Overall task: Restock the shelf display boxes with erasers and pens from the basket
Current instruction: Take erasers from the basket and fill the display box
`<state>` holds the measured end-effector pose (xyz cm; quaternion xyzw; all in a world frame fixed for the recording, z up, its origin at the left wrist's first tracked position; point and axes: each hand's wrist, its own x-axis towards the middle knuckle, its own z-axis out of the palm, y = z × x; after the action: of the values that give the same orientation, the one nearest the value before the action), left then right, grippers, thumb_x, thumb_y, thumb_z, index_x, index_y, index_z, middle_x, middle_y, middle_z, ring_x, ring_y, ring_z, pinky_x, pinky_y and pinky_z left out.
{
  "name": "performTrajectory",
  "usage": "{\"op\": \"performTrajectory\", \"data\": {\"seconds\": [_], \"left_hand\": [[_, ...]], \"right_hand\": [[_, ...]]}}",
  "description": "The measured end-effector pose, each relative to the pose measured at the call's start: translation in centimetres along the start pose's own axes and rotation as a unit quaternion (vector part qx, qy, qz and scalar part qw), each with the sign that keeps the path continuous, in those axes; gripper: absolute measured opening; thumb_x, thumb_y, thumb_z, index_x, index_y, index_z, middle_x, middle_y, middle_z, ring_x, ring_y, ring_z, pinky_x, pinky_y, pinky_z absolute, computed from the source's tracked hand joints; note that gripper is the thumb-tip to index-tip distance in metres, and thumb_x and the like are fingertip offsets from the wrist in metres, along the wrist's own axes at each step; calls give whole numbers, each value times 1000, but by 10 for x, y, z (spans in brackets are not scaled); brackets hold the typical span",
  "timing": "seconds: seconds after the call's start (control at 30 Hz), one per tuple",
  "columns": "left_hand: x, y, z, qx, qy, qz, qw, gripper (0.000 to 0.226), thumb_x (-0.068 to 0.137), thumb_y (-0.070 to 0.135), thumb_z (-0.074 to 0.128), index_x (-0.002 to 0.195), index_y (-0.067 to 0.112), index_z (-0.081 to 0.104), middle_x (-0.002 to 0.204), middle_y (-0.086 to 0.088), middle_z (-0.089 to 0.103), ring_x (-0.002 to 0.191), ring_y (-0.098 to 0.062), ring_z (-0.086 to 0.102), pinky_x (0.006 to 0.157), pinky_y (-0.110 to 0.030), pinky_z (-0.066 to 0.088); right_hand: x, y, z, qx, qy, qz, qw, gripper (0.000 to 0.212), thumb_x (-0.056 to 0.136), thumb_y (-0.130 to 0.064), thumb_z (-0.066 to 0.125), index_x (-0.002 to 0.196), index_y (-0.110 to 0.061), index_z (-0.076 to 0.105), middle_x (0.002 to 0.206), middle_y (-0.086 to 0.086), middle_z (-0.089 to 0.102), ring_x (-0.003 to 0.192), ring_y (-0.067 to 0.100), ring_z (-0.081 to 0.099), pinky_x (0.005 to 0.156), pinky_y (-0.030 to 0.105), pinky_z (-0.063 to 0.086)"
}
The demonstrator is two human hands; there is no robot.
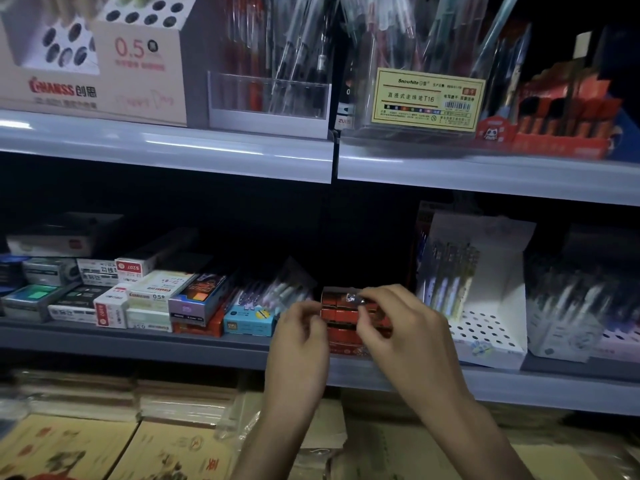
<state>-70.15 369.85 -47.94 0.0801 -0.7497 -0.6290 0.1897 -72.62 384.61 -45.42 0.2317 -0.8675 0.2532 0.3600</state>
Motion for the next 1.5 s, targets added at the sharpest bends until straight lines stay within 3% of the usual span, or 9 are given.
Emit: {"op": "performTrajectory", "data": {"seconds": [0.2, 0.3, 0.43, 0.63, 0.8, 1.03, 1.13, 1.3, 1.5], "left_hand": [[1, -7, 2, 127, -21, 2, 992, 28, 106, 29, 44, 132, 27, 55, 121, 7, 59, 98, -2, 57, 80, -24, 50], [3, -6, 1, 124, -32, -24, 991, 27, 105, 29, 45, 128, 27, 59, 115, 7, 63, 97, -4, 59, 86, -32, 53], [4, -5, 2, 127, -33, -43, 990, 31, 103, 31, 43, 130, 29, 59, 111, 3, 67, 96, -15, 64, 82, -36, 54], [2, -3, 2, 119, -27, -44, 992, 28, 104, 31, 43, 127, 31, 60, 108, 8, 66, 95, -8, 62, 88, -38, 54], [1, -7, 6, 109, -18, -37, 993, 29, 102, 30, 45, 126, 31, 60, 110, 7, 66, 95, -10, 63, 88, -39, 55], [-3, -9, 4, 150, -13, -5, 989, 30, 99, 32, 49, 125, 35, 63, 110, 10, 69, 95, -12, 67, 86, -40, 57], [-2, -14, 1, 150, -20, -8, 988, 32, 98, 28, 50, 126, 34, 65, 105, 8, 72, 93, -16, 69, 84, -39, 58], [-1, -20, -2, 134, -20, -7, 991, 31, 101, 21, 53, 129, 26, 67, 106, 12, 70, 89, 3, 62, 80, -22, 53], [-13, -12, -6, 201, -18, 48, 978, 37, 99, 24, 58, 136, 28, 61, 100, 19, 63, 93, -1, 63, 83, -24, 54]], "right_hand": [[30, 16, 39, -49, -99, 60, 992, 22, 95, -27, 70, 116, -27, 73, 105, -10, 73, 93, 11, 68, 78, 25, 51], [35, 14, 56, -78, -147, 58, 984, 25, 95, -29, 70, 120, -30, 71, 115, -6, 73, 106, 15, 68, 89, 32, 54], [47, 16, 63, -111, -168, 67, 977, 21, 94, -28, 69, 114, -32, 73, 107, -3, 75, 100, 21, 70, 85, 40, 57], [47, 18, 70, -136, -234, 48, 962, 39, 98, -10, 53, 129, -29, 68, 120, 0, 66, 108, 23, 64, 88, 43, 55], [41, 17, 66, -131, -244, 54, 959, 44, 98, -13, 47, 139, -25, 60, 132, -1, 58, 122, 21, 51, 98, 36, 44], [25, 10, 56, -134, -271, 40, 952, 39, 107, -40, 34, 137, -31, 57, 148, -15, 51, 129, 17, 45, 101, 37, 31], [21, 9, 54, -121, -275, 53, 952, 43, 107, -40, 31, 143, -31, 54, 155, -16, 45, 132, 17, 42, 105, 37, 28], [20, 6, 50, -110, -287, 60, 950, 45, 108, -38, 29, 146, -30, 51, 158, -12, 42, 137, 17, 38, 108, 38, 26], [6, 5, 39, -82, -240, 64, 965, 43, 107, -42, 36, 148, -33, 48, 154, -11, 44, 139, 13, 38, 115, 37, 27]]}}
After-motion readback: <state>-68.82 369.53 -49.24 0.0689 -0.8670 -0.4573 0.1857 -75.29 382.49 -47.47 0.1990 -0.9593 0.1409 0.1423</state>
